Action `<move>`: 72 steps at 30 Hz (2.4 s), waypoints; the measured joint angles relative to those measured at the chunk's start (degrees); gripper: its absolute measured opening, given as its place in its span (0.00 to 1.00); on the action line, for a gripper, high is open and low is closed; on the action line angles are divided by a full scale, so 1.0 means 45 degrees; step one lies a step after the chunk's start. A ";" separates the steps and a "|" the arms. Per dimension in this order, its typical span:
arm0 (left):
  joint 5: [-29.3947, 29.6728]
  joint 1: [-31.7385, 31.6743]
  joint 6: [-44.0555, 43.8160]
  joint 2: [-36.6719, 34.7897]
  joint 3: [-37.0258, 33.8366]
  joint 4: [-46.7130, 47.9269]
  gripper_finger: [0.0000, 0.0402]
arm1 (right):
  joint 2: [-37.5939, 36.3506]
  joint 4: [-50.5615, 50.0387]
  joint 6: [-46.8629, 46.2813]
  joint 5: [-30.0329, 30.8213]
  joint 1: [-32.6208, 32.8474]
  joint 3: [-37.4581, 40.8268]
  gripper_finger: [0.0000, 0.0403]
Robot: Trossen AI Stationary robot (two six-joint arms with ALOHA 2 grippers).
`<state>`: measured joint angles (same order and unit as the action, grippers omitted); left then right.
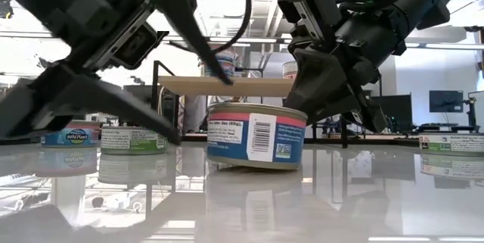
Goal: Stack canned seafood by type on shelf
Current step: Put the blue and pink tuna can on the shelf
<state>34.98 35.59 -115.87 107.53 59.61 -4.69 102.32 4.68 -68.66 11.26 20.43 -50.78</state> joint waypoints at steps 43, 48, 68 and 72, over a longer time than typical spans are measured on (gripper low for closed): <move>-0.2775 -0.1673 0.0574 0.0092 0.0000 -0.1178 0.60 | 0.0107 -0.1437 -0.0315 -0.0381 0.0019 0.0137 0.13; -0.1891 -0.1381 0.0427 0.0092 -0.0010 -0.1173 0.60 | -0.0083 -0.1487 -0.0006 -0.0294 0.0044 0.0131 0.13; -0.1374 -0.1345 0.3220 0.0092 -0.0010 -0.2028 0.60 | -0.4856 -0.9002 0.2766 0.0172 0.0454 0.0092 0.13; -0.1369 -0.1345 0.3170 0.0092 -0.0010 -0.1934 0.60 | -0.5061 -0.9072 0.3095 0.0168 0.0868 0.0092 0.13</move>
<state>28.82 29.54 -101.61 107.94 59.57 -13.39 79.55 -36.15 -54.74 12.01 24.33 -50.37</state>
